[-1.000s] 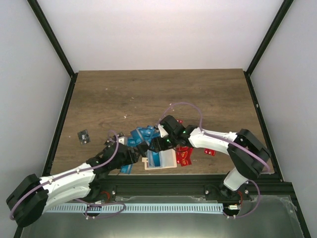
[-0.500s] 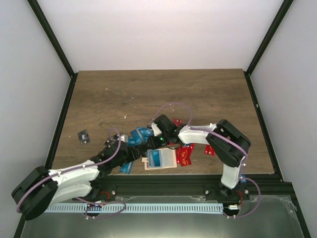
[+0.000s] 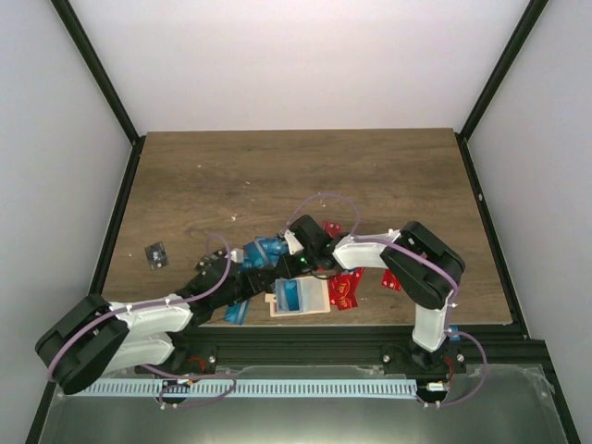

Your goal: Put the credit cards into the card holder

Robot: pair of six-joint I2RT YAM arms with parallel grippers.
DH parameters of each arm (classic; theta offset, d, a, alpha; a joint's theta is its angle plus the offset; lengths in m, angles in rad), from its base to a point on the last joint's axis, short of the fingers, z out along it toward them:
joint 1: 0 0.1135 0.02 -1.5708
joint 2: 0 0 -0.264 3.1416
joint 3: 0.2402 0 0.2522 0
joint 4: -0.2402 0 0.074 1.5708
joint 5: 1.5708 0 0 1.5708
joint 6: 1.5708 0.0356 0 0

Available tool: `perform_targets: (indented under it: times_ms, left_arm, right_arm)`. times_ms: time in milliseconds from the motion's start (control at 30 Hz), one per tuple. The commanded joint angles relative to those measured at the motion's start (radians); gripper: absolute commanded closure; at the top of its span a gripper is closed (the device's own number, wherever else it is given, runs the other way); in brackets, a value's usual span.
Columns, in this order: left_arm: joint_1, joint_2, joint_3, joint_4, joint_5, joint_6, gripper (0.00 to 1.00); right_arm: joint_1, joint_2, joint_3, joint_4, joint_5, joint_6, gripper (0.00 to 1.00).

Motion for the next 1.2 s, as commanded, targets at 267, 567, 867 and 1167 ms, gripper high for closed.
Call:
perform_targets:
  times_ms: [267,567,867,1167]
  left_arm:
    - [0.010,0.134,-0.052,0.131,0.064,-0.021,0.47]
    - [0.010,0.145,-0.060,0.229,0.066,-0.025,0.54]
    - [0.013,0.097,-0.088,0.327,0.038,-0.032,0.56]
    - [0.014,0.033,-0.119,0.381,0.015,-0.034,0.56]
  right_arm:
    - [-0.009,0.028,-0.040,0.039,-0.026,0.027,0.86]
    - [-0.009,0.033,-0.057,0.069,-0.057,0.041,0.91]
    - [-0.009,0.053,-0.072,0.116,-0.103,0.062,0.95]
    - [-0.033,0.049,-0.111,0.186,-0.182,0.101,0.92]
